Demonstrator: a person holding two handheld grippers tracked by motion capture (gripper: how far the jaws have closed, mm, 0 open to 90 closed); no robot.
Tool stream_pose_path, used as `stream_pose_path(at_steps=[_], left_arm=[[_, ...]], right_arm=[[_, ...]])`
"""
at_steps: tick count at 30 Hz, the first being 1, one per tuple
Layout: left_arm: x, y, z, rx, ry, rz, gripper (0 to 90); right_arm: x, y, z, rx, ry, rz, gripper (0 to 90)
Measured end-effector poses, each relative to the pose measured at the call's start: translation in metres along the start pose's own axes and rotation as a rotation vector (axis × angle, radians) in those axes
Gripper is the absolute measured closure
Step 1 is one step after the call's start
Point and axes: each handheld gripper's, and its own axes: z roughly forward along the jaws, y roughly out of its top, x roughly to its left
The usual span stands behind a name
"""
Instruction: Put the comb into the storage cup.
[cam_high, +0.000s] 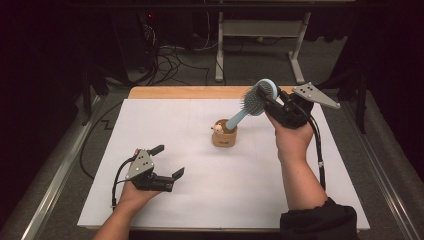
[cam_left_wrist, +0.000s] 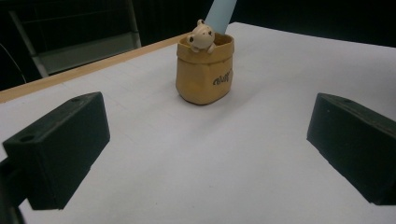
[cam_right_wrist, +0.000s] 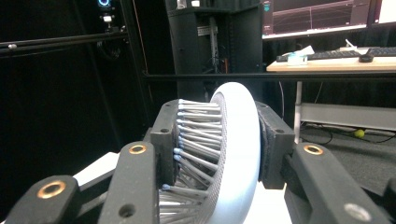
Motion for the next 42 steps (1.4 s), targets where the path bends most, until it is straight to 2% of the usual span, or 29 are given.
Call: stream_pose_path(at_steps=[19, 42], left_arm=[[0.001, 0.000, -0.001, -0.015, -0.002, -0.008, 0.0], [0.002, 0.000, -0.001, -0.016, -0.005, -0.010, 0.0]], right_arm=[[-0.001, -0.010, 0.017, 0.025, -0.005, 0.006, 59.9], [0.002, -0.034, 0.036, 0.066, -0.004, 0.015, 60.0]])
